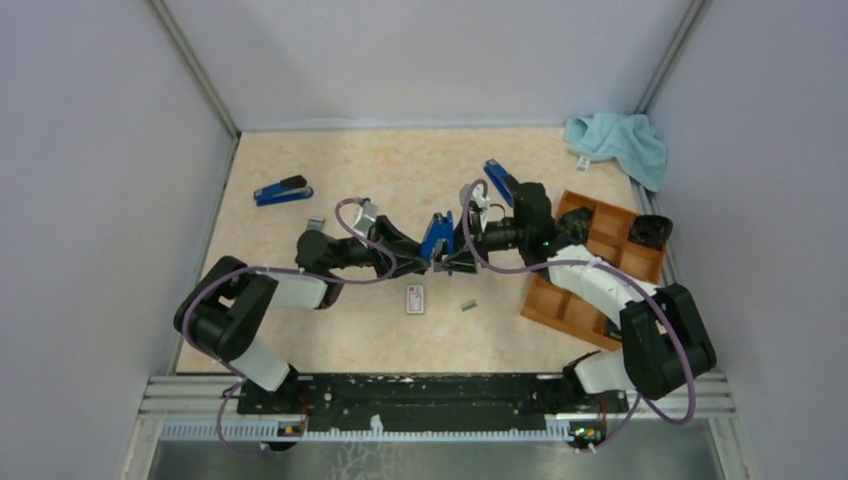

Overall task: Unload the staples from the stapler
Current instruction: Unload the staple at the center of the board.

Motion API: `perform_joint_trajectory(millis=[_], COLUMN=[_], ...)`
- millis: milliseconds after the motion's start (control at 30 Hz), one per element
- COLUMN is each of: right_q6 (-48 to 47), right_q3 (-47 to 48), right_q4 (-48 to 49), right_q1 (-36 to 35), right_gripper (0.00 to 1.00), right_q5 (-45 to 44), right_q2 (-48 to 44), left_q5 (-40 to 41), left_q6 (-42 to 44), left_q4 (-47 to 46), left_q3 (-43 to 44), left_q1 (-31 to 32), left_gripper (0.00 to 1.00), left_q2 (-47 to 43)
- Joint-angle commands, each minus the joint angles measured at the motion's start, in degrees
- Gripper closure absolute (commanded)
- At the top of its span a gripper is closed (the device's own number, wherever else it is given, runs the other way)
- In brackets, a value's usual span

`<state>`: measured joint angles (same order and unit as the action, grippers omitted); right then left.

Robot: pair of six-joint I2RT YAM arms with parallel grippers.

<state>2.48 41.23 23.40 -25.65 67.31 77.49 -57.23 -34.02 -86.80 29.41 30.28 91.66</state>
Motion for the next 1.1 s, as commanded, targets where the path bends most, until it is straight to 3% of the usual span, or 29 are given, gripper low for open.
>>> perform_joint_trajectory(millis=[0, 67, 167, 400, 600, 800, 1067], right_q6=[-29.0, -41.8, -51.3, -61.0, -62.1, -61.2, -52.6], right_q3=[10.6, 14.7, 19.4, 21.1, 22.7, 23.4, 23.1], right_q4=[-31.0, -43.7, -55.0, -62.3, -61.8, -62.3, -59.5], right_q1=[0.9, 1.2, 3.2, 6.3, 7.3, 8.3, 8.2], right_gripper=[1.0, 1.0, 1.0, 1.0, 1.0, 1.0, 1.0], right_q5=[-2.5, -7.8, -12.4, -24.9, -29.7, -27.5, -17.9], right_q2=[-1.1, 0.2, 2.4, 2.6, 4.0, 4.6, 4.0], left_q5=[-5.3, -5.8, -5.2, -1.4, -0.4, -0.3, 1.6], left_q6=[9.1, 11.2, 14.0, 21.3, 22.9, 24.7, 11.1], left_q4=[-15.8, -15.8, -15.7, -13.4, -14.8, -11.4, -15.7], left_q3=[-3.2, -5.4, -8.9, -14.2, -14.4, -14.1, -11.8], left_q1=[-1.6, -2.1, -2.9, -3.4, -3.6, -3.7, -3.2], left_gripper=[1.0, 1.0, 1.0, 1.0, 1.0, 1.0, 1.0], left_q2=[-1.9, -2.1, -2.4, 0.5, 5.2, 5.3, 4.4])
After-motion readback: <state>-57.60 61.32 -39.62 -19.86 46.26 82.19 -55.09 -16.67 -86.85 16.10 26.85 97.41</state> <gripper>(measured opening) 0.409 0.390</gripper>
